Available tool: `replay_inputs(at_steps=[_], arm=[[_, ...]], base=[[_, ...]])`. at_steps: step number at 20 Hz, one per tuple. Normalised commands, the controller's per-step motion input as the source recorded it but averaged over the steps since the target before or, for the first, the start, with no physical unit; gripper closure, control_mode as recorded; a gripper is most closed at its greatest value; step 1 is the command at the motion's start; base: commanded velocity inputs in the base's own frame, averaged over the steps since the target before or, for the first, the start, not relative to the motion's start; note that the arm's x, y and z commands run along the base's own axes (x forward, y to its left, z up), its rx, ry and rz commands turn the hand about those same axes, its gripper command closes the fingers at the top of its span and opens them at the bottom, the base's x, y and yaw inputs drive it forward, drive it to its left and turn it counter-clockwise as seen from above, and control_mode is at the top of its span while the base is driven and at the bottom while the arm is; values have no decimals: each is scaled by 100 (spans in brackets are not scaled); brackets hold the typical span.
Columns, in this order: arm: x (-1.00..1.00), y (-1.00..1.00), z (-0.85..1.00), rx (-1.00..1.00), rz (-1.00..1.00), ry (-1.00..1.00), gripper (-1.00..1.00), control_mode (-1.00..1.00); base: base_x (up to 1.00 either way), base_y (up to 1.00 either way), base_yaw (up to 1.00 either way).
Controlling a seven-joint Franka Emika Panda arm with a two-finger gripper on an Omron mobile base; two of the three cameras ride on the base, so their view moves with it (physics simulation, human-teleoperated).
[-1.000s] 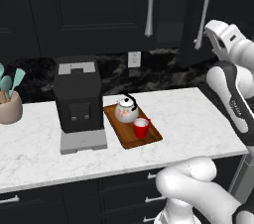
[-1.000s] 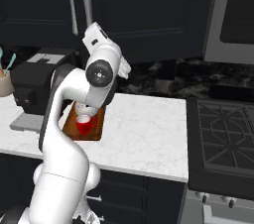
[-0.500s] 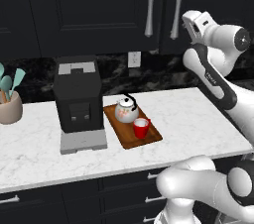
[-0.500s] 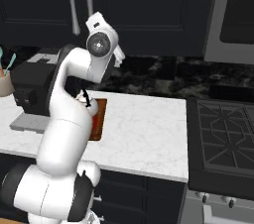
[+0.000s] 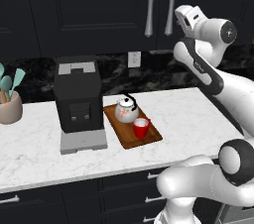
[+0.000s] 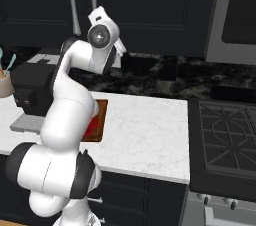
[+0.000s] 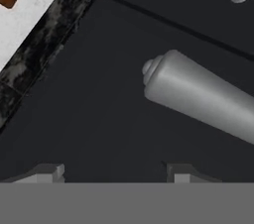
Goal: Pick the kettle from the counter and place it on the tray. Then pick the mug from the cabinet and place it on the tray. Then close the cabinet doors.
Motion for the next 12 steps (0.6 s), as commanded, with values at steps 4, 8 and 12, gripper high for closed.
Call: replay_inputs(at_steps=[4,8,12], arm=[[47,0,-23,1,-10,10,-100,-100],[32,0,-32,1,-9,4,-100,-100],[26,-4,-31,1,-8,0,-100,-100]], base=[[0,0,0],[0,0,0],[0,0,0]])
